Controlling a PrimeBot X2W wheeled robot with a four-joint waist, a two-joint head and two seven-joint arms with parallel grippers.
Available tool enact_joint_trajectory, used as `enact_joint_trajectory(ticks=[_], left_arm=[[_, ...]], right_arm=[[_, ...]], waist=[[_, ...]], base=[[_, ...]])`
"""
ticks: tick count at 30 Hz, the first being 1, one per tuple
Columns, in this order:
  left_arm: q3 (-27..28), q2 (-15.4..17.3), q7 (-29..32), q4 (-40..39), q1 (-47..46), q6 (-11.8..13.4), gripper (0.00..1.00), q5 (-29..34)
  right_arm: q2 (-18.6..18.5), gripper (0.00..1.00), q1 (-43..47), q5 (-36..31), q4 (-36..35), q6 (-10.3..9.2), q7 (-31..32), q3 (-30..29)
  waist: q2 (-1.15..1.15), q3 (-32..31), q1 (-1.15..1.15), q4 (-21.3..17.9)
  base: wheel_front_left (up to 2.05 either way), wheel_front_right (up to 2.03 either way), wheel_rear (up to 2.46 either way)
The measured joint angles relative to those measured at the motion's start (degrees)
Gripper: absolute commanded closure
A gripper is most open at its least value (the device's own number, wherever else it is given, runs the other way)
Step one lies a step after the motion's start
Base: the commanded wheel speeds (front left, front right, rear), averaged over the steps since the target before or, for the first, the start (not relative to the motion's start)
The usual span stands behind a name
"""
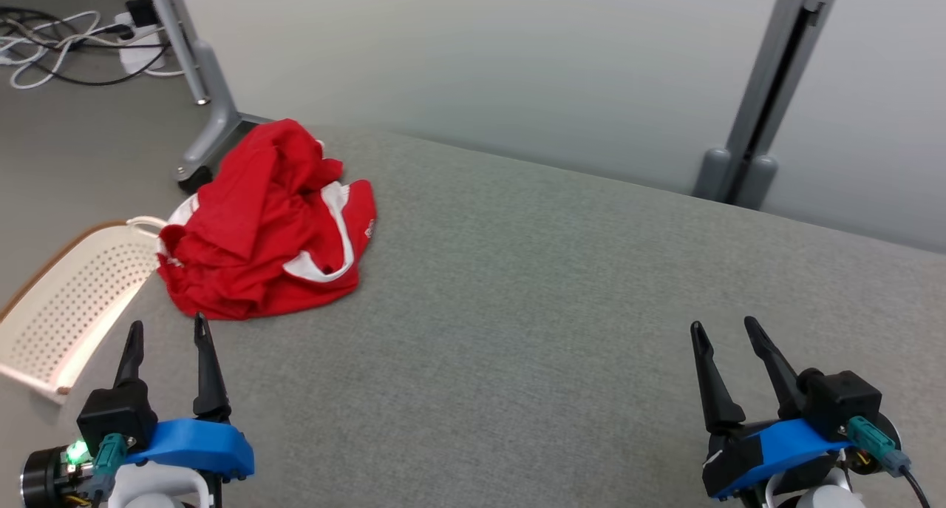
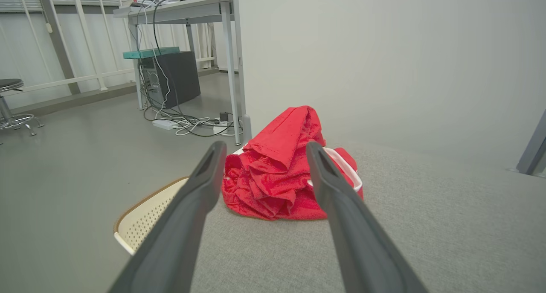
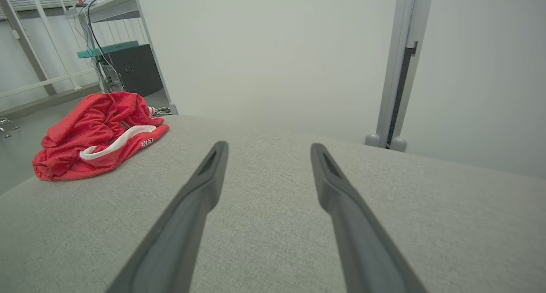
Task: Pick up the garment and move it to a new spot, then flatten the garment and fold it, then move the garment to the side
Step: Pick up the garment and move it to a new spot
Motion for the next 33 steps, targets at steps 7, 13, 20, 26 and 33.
enact_joint_trajectory(ticks=[7, 13, 20, 26, 33], left_arm=[[1.4, 1.0, 0.0, -1.7, 1.1, 0.9, 0.00, -0.6], [1.7, 1.7, 0.1, -2.8, 2.1, 1.5, 0.00, -1.0], [1.9, 1.6, 0.3, -3.9, 2.3, 2.1, 0.00, -1.7], [3.0, 2.5, 0.2, -3.8, 0.4, 1.9, 0.00, -3.0], [5.5, 5.4, 0.5, -4.9, -8.9, 1.7, 0.00, -5.1]], right_arm=[[0.0, 0.00, -0.2, 0.0, 0.7, 0.01, -0.4, 0.5], [0.0, 0.00, -0.8, 0.1, 1.4, 0.01, -0.5, 1.0], [0.0, 0.00, -1.2, 0.2, 1.7, 0.00, -0.7, 1.5], [0.0, 0.00, -2.2, -0.9, 0.6, 0.01, -0.5, 0.9], [0.0, 0.00, -4.7, -4.4, -3.3, 0.00, 0.9, -0.7]], waist=[[0.00, 0.9, 0.00, 6.2], [0.00, 1.8, 0.00, 9.3], [0.00, 2.6, -0.01, 9.5], [0.00, 5.0, 0.00, 6.8], [0.01, 10.9, 0.00, 0.9]], base=[[0.00, 0.00, 0.00], [0.00, 0.00, 0.00], [0.00, 0.00, 0.00], [0.00, 0.00, 0.00], [0.00, 0.00, 0.00]])
